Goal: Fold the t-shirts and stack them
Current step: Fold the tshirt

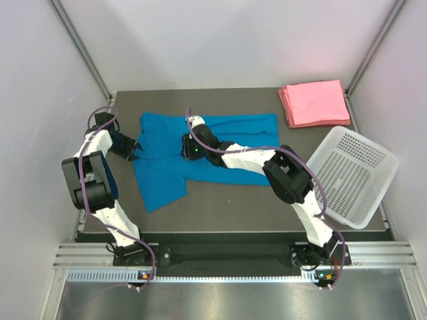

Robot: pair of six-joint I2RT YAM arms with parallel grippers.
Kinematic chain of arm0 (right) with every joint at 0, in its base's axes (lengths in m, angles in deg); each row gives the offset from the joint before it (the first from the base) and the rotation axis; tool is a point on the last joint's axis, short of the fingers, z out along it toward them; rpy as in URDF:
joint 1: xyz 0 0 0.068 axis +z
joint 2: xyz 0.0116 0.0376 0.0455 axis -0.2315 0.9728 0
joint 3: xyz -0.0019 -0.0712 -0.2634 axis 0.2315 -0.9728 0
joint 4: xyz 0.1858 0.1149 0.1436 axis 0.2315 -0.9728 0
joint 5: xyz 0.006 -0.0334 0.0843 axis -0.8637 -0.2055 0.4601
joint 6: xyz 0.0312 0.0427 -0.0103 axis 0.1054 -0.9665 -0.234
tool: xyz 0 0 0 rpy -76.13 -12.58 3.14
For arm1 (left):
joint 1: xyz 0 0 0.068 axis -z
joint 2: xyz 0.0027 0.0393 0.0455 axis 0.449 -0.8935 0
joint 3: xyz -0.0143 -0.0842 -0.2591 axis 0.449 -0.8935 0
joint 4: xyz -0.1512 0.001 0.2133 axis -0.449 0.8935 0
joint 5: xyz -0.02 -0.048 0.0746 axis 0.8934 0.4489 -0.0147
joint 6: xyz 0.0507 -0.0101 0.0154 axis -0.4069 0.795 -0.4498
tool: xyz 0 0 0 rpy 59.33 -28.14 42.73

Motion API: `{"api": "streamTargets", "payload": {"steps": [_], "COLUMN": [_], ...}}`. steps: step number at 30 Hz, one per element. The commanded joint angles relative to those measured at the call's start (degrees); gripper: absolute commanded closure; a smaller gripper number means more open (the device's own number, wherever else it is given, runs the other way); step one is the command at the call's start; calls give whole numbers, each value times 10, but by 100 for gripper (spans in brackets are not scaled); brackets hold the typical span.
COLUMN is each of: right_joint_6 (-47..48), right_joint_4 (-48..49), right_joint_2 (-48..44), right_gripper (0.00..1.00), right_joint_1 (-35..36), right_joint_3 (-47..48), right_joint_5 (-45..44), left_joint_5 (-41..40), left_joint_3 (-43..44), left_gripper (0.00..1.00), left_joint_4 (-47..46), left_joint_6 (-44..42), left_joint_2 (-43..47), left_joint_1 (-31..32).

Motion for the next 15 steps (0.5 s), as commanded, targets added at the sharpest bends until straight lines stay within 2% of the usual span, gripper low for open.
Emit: {"api": "streamTargets", "payload": {"steps": [1, 5, 8, 12, 15], "right_joint_6": [-46, -73, -77, -113, -151], "right_joint_4": [17, 30, 10, 4, 4], "right_joint_2": [-40, -35, -9, 26, 56], "right_gripper": [61, 60, 58, 57, 57], "right_joint_1": [-30, -63, -65, -65, -64], "right_joint_3": [-11, -15, 28, 73, 98], "right_joint_5": [43, 82, 100, 117, 127], "left_joint_5": [34, 37, 57, 90, 82], "left_joint_3": [12, 32, 33, 80, 106], "left_gripper": [60, 61, 61, 61, 61], "left_joint_4": [-67, -59, -79, -71, -63], "left_joint_6": [-45, -78, -101, -138, -158], "left_joint_2": [31, -5, -35, -85, -109], "left_joint_1": [4, 6, 6, 6, 6]}}
